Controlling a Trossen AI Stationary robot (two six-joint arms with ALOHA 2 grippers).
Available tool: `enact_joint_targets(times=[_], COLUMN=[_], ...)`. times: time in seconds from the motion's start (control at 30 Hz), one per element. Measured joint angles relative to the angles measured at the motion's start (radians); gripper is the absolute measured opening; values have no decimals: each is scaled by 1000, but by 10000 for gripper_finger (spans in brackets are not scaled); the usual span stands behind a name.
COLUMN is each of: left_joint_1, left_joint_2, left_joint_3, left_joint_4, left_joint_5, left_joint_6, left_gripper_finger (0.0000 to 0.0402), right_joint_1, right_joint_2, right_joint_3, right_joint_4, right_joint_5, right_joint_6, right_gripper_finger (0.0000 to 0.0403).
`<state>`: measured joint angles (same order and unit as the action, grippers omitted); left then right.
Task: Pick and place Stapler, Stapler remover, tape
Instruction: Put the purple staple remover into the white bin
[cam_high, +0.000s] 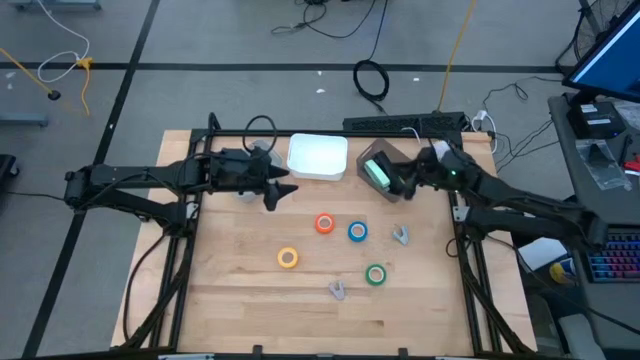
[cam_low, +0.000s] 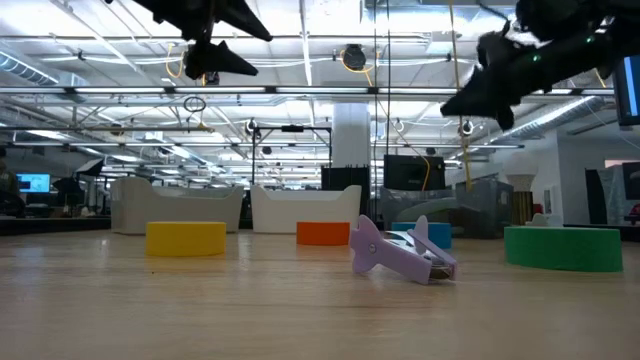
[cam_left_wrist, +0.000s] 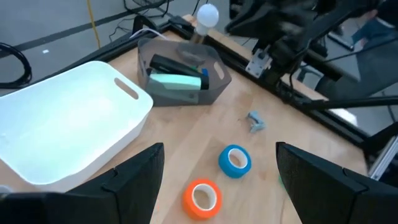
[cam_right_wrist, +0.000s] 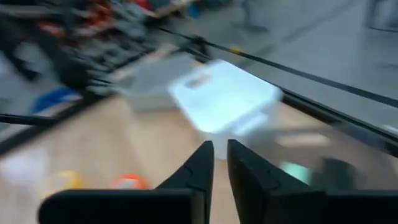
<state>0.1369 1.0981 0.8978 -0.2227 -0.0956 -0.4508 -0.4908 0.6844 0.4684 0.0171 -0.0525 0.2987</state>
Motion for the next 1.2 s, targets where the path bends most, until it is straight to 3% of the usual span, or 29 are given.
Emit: enact_joint_targets(times=[0.23, 0.5, 0.8, 0.97, 1.2], left_joint_1=[0, 0, 2, 2, -12], left_joint_2=[0, 0, 0, -35, -193], left_joint_3=[0, 0, -3, -94, -308], left_joint_4=[-24, -25, 59, 166, 319], left_joint_5=[-10, -4, 69, 70, 68], left_joint_6=[3, 80, 158, 151, 128], left_gripper_finger=[312, 312, 312, 312, 312], right_joint_1=[110, 237, 330, 379, 413], right_joint_2=[-72, -80, -80, -78, -56], right_joint_3=[0, 0, 0, 0, 0], right_joint_4=[66, 79, 84, 85, 93], right_joint_5=[-57, -49, -53, -56, -58], right_joint_6=[62, 84, 101, 101, 139], right_gripper_finger=[2, 1, 2, 2, 2])
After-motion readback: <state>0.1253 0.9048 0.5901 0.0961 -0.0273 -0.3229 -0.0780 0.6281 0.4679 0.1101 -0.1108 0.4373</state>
